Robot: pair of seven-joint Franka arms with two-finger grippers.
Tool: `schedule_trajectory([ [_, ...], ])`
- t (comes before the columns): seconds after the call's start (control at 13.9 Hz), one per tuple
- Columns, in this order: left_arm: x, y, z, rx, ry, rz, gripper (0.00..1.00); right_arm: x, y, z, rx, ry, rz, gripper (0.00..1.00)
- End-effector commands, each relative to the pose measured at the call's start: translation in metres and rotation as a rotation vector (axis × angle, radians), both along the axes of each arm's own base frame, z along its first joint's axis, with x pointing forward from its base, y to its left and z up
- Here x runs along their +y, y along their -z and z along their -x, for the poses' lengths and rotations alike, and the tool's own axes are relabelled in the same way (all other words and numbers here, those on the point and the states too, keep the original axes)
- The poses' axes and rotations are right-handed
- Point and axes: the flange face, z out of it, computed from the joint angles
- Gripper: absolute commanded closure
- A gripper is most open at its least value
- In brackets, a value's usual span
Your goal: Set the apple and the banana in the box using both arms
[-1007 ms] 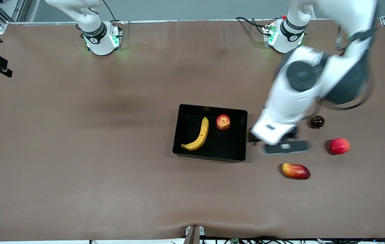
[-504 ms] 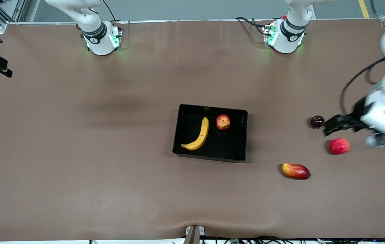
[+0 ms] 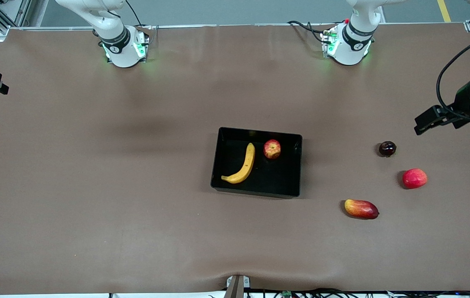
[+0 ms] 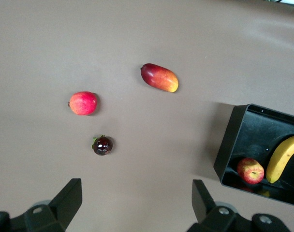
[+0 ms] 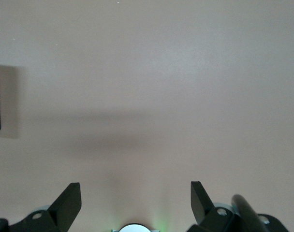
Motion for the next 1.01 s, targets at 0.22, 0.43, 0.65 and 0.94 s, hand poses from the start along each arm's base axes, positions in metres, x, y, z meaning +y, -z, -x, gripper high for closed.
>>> schedule_trajectory([
  [0.22, 0.003, -0.008, 0.044, -0.048, 0.101, -0.031, 0.0, -0.002, -0.001, 0.002, -0.002, 0.001, -0.019, 0.0],
  [0.43, -0.008, 0.002, 0.048, -0.016, 0.148, -0.033, 0.0, -0.001, -0.001, 0.002, -0.002, 0.0, -0.019, 0.0],
  [0.65, 0.0, -0.005, 0.054, -0.015, 0.137, -0.024, 0.0, -0.001, -0.001, 0.002, -0.004, 0.0, -0.018, 0.0],
  [0.94, 0.0, -0.005, 0.062, -0.01, 0.138, -0.026, 0.0, -0.001, -0.001, 0.002, -0.004, 0.0, -0.018, 0.0],
])
